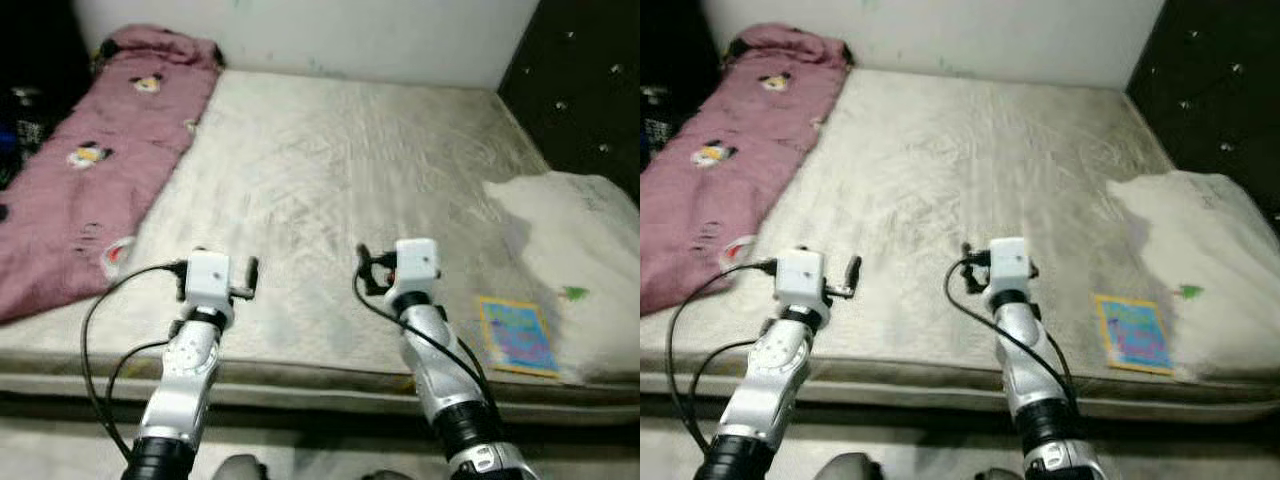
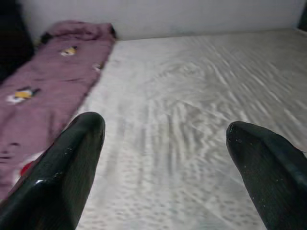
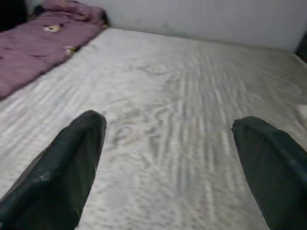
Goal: Clean up the room
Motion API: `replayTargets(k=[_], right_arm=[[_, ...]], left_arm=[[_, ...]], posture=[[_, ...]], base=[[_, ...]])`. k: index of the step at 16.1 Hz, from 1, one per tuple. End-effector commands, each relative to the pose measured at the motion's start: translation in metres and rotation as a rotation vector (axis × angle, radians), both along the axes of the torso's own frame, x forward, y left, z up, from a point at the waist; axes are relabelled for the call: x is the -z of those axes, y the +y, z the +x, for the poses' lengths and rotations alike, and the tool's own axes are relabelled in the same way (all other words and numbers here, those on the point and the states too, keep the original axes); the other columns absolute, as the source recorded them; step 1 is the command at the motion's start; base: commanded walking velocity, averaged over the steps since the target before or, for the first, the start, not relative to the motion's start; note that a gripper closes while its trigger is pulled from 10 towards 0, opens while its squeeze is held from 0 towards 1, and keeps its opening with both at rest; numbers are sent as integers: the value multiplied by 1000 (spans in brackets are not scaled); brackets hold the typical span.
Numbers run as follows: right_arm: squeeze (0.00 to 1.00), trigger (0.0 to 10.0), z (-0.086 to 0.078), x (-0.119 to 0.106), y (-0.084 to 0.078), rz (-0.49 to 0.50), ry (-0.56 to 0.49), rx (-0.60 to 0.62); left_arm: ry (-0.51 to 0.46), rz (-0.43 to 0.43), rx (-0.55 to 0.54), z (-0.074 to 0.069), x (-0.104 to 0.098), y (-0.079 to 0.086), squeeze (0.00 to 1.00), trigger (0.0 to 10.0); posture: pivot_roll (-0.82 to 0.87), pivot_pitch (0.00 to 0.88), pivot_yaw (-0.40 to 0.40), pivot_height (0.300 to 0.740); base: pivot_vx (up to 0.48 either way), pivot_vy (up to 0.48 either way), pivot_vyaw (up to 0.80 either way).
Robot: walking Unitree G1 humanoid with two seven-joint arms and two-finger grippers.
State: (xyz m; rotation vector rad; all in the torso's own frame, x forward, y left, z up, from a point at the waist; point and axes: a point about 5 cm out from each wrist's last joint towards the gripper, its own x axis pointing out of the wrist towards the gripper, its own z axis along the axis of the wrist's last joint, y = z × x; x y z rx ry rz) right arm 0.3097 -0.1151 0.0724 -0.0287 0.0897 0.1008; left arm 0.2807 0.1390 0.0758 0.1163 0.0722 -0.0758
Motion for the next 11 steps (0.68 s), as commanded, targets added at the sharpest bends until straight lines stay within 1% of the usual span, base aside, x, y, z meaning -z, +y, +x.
replayTargets(k=[1,5,7,9,10,11], right_arm=[[0,10000,0,1,-13,-11,9,32],[0,10000,1,1,-13,-13,8,33],[0,10000,1,0,-13,-14,7,32],[0,10000,1,0,-12,-15,6,32],[0,10000,1,0,-12,-14,6,32],[0,10000,1,0,-12,-15,7,33]], left_arm=[[-4,-15,30,0,-1,-11,0,10000],[-15,-21,21,1,-3,-9,0,10000],[-30,-5,24,1,-5,-10,0,10000],[-14,-43,12,1,-3,-8,0,10000],[-12,-49,10,1,-3,-7,0,10000],[-7,-54,10,1,-3,-7,0,10000]], posture=[[111,0,-39,740],[110,0,-41,740],[112,0,-42,740],[112,0,-42,740],[112,0,-42,740],[112,0,-42,740]], base=[[0,0,0],[0,0,0],[0,0,0],[0,0,0],[0,0,0],[0,274,0]])
